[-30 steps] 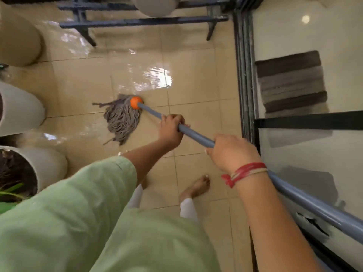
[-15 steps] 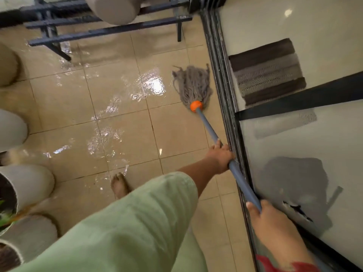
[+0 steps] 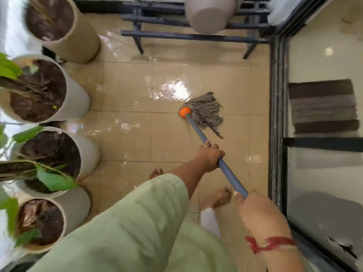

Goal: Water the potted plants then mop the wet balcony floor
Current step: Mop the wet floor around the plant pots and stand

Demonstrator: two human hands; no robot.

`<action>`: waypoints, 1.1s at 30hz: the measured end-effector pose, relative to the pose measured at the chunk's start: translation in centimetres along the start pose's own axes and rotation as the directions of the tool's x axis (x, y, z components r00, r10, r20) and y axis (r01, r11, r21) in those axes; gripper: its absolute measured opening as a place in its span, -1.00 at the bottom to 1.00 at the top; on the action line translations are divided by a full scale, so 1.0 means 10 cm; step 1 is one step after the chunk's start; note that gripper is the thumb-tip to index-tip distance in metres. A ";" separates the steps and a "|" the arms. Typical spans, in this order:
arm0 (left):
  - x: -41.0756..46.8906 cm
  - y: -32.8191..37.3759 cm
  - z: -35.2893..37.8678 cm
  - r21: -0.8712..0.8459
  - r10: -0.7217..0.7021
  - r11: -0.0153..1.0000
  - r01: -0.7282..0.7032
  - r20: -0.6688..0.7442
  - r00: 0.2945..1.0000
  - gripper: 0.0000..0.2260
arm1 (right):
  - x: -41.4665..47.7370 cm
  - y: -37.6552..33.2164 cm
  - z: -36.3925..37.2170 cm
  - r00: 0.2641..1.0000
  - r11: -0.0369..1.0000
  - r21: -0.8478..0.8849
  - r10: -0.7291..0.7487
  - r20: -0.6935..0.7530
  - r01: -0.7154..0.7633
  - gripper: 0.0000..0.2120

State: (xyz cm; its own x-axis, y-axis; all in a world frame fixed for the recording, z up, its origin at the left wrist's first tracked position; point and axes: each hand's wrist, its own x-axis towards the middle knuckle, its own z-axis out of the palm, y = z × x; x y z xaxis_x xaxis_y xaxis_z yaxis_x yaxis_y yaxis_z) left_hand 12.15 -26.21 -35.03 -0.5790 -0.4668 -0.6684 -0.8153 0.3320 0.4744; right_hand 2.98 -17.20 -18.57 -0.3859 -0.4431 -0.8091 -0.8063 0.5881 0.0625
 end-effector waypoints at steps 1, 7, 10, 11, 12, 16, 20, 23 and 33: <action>-0.09 -0.22 -0.01 -0.040 -0.041 0.998 0.040 -0.027 0.999 -0.75 | -0.01 -0.19 0.03 0.999 0.999 -0.030 -0.034 -0.015 0.034 -0.64; -0.63 -1.47 0.12 -0.320 -0.313 0.916 0.241 -0.197 0.929 -0.78 | -0.09 -1.26 0.25 0.963 0.948 -0.181 -0.268 -0.015 0.261 -0.71; -0.95 -1.85 0.27 -0.450 -0.429 0.850 0.272 -0.294 0.854 -0.77 | -0.17 -1.60 0.32 0.926 0.884 -0.280 -0.374 0.057 0.375 -0.72; -1.03 -1.89 0.33 -0.488 -0.468 0.827 0.280 -0.321 0.823 -0.78 | -0.20 -1.65 0.31 0.910 0.862 -0.296 -0.405 0.085 0.411 -0.71; -1.10 -1.89 0.40 -0.525 -0.506 0.802 0.285 -0.344 0.791 -0.80 | -0.22 -1.67 0.30 0.897 0.846 -0.302 -0.427 0.111 0.440 -0.70; -1.13 -1.52 0.63 -0.658 -0.617 0.698 0.283 -0.351 0.705 -0.77 | -0.15 -1.38 0.22 0.886 0.825 -0.325 -0.432 0.165 0.463 -0.75; -0.72 -0.93 0.67 -0.610 -0.533 0.749 0.258 -0.324 0.782 -0.79 | 0.11 -0.74 -0.06 0.909 0.838 -0.353 -0.392 0.139 0.416 -0.78; -0.28 -0.42 0.60 -0.542 -0.428 0.810 0.224 -0.287 0.857 -0.78 | 0.32 -0.19 -0.33 0.941 0.892 -0.300 -0.330 0.078 0.337 -0.78; 0.95 1.52 0.61 -0.161 0.100 0.981 -0.110 -0.071 0.992 -0.77 | 0.37 1.78 -0.45 0.999 0.999 0.037 0.040 0.001 -0.040 -0.75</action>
State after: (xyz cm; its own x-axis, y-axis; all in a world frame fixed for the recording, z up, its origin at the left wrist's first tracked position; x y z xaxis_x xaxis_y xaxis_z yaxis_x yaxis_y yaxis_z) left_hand -5.72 -20.56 -37.69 -0.6563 -0.4883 -0.5752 -0.7358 0.2456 0.6310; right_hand -14.82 -11.36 -17.78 -0.4173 -0.4189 -0.8065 -0.7732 0.6300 0.0729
